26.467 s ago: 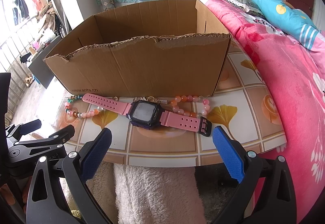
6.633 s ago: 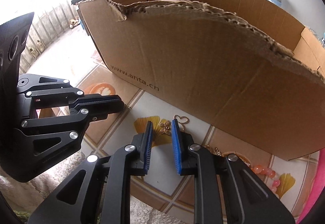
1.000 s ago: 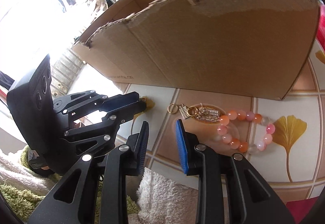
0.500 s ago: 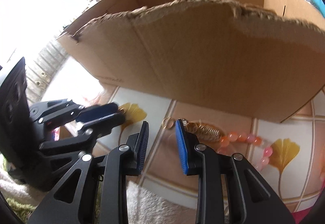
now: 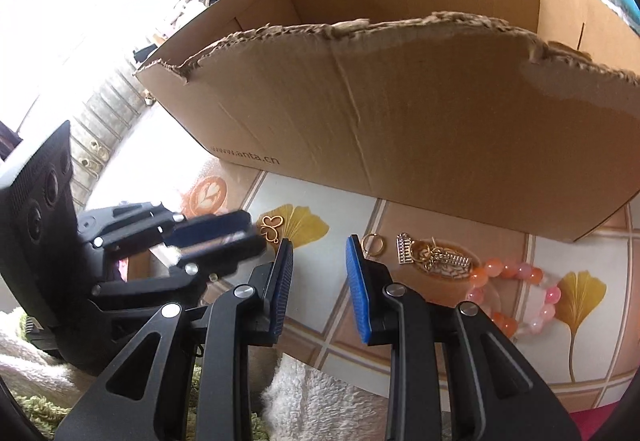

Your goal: Organize jewelry

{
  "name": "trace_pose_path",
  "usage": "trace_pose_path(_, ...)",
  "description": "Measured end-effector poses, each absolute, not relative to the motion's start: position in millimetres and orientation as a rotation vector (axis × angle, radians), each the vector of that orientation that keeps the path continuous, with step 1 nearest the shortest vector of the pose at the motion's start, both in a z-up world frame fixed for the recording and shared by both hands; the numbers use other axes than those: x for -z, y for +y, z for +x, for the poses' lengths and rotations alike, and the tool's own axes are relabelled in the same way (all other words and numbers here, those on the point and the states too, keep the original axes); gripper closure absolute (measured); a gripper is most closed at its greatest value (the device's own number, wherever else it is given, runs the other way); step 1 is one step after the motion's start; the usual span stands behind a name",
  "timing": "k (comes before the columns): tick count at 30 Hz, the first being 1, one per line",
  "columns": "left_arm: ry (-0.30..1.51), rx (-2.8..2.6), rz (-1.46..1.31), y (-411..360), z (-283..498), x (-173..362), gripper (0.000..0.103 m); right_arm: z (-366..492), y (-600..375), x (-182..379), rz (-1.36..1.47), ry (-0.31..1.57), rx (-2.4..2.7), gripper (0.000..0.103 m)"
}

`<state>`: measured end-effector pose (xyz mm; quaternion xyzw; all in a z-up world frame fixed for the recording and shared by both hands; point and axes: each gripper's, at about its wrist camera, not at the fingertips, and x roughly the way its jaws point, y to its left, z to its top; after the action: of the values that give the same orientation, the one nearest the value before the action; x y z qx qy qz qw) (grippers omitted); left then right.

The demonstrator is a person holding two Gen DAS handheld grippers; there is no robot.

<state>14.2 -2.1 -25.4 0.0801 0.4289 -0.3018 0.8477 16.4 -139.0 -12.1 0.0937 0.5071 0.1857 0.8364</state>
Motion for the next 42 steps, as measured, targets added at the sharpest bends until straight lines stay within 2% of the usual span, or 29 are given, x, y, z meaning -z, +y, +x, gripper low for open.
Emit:
trace_pose_path(10,0.94,0.707,0.044,2,15,27,0.084,12,-162,16,0.228,1.076,-0.381,0.076)
trace_pose_path(33,0.913,0.667,0.07,-2,15,22,0.083,12,-171,19,0.245,1.07,-0.393,0.076)
trace_pose_path(35,0.903,0.637,0.092,-1,16,22,0.071,12,-172,20,0.246,1.071,-0.393,0.076)
trace_pose_path(36,0.898,0.624,0.107,-3,16,22,0.068,12,-172,20,0.246,1.071,-0.394,0.076)
trace_pose_path(42,0.886,0.577,0.198,-14,13,26,0.068,12,-175,21,0.252,1.07,-0.391,0.076)
